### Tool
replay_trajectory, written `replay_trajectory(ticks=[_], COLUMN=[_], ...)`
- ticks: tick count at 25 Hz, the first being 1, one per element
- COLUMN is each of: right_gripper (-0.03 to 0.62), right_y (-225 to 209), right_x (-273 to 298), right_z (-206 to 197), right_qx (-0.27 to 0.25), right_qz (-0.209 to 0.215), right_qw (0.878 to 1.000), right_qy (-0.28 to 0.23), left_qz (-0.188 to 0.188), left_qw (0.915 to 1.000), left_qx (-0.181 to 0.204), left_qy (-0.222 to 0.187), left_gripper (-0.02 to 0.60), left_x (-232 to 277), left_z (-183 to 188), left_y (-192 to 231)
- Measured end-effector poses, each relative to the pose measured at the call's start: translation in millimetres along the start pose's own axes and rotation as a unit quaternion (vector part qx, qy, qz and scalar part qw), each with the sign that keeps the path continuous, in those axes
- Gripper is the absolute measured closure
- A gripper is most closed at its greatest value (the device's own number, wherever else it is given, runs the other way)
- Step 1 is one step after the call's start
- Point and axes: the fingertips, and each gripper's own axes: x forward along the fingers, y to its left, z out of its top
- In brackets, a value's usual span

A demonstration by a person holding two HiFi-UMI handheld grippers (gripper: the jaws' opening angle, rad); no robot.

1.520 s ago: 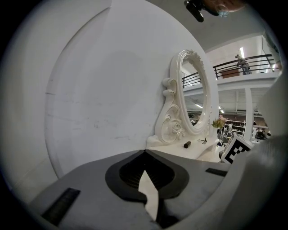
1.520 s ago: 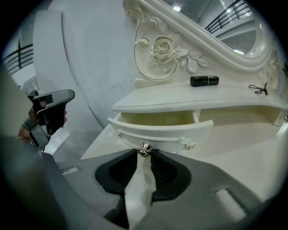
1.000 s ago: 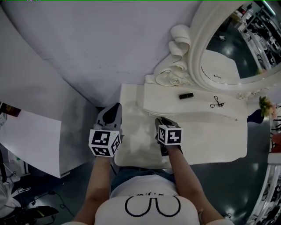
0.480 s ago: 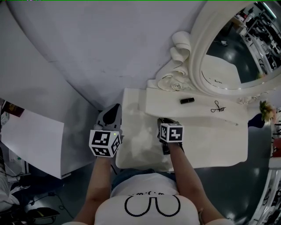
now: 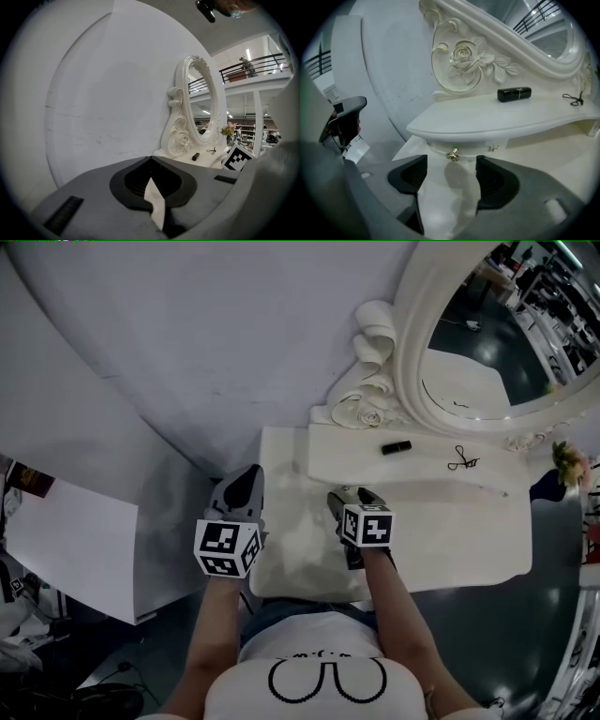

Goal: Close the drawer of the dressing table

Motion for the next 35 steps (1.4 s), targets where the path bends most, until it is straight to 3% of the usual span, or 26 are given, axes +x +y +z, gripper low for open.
replay_trajectory(ticks=[6,10,13,16,26,35], right_gripper=[0.281,0.303,0.433,0.594,0.595,0.596], right_y=[-1,4,7,12,42,62], right_x=[-36,-74,-108,-148,-257,-329], right_z=[14,41,69,99,164,192], right_qx=[0.021,0.013,-0.017,-0.047,-0.174,-0.236], right_qz=[0.006,0.024,0.029,0.034,0.005,-0.036], right_qw=[0.999,0.995,0.987,0.971,0.908,0.856], right_qy=[-0.036,-0.095,-0.158,-0.234,-0.382,-0.458], left_qz=[-0.018,-0.032,-0.043,-0.055,-0.07,-0.076], left_qw=[0.9997,0.9989,0.998,0.9965,0.9864,0.9694], left_qx=[0.014,0.024,0.03,0.039,0.073,0.12], left_qy=[-0.01,-0.025,-0.036,-0.05,-0.13,-0.201], left_gripper=[0.584,0.584,0.584,0.584,0.584,0.584], left_x=[-5,-5,-5,-5,-22,-48], left_z=[11,25,35,48,115,181], left_y=[-11,-19,-28,-37,-60,-79])
